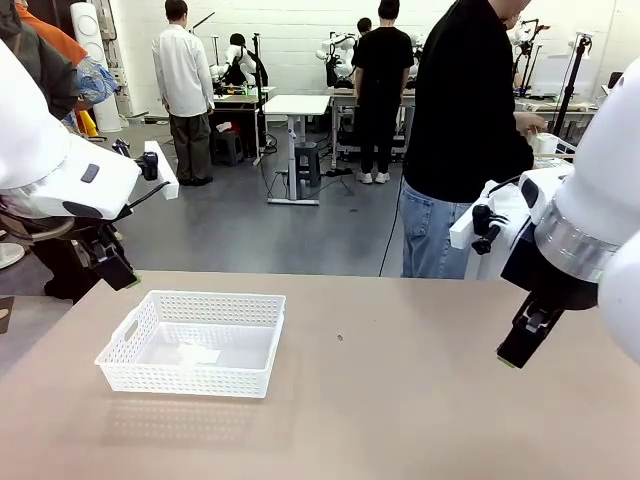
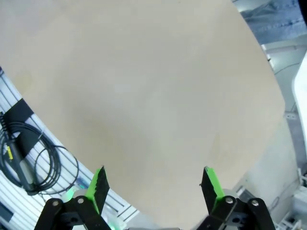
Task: Clean and organize the cups into the basket.
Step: Pick up the Organizing basket and move it to the center of the table, then pick up the Reusable plastic cup from the right side of the table and place it inside the Organizing basket.
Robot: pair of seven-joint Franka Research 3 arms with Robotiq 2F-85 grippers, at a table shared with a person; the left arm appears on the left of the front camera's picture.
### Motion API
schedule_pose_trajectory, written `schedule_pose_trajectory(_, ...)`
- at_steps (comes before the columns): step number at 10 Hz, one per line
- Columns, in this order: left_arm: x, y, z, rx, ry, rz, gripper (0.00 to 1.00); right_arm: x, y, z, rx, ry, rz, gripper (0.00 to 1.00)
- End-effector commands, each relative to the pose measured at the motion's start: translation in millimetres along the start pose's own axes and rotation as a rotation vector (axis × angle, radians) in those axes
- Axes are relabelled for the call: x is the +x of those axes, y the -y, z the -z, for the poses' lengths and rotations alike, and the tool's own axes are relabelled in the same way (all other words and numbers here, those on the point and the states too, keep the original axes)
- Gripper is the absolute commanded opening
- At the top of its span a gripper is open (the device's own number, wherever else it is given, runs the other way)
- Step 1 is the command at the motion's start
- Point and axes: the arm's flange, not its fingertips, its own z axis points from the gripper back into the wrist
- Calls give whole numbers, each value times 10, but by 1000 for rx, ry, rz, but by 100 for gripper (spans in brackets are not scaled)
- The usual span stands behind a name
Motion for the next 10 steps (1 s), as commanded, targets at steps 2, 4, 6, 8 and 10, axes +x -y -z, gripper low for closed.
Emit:
schedule_pose_trajectory(2, -19, 1, 139, -128, 20, -58, 100, 123, 109, 237, 25, 13, 23, 100)
schedule_pose_trajectory(4, -15, -13, 102, -70, 9, -32, 100, 79, 83, 179, 26, 3, 12, 100)
schedule_pose_trajectory(6, -235, -412, 16, -553, 163, -344, 100, -164, 341, 206, 325, 136, 139, 100)
schedule_pose_trajectory(8, -512, -802, 80, -872, 230, -590, 100, -481, 706, 281, 617, 278, 318, 100)
schedule_pose_trajectory(10, -808, -1098, 229, -1090, 222, -754, 100, -831, 1113, 400, 861, 424, 477, 100)
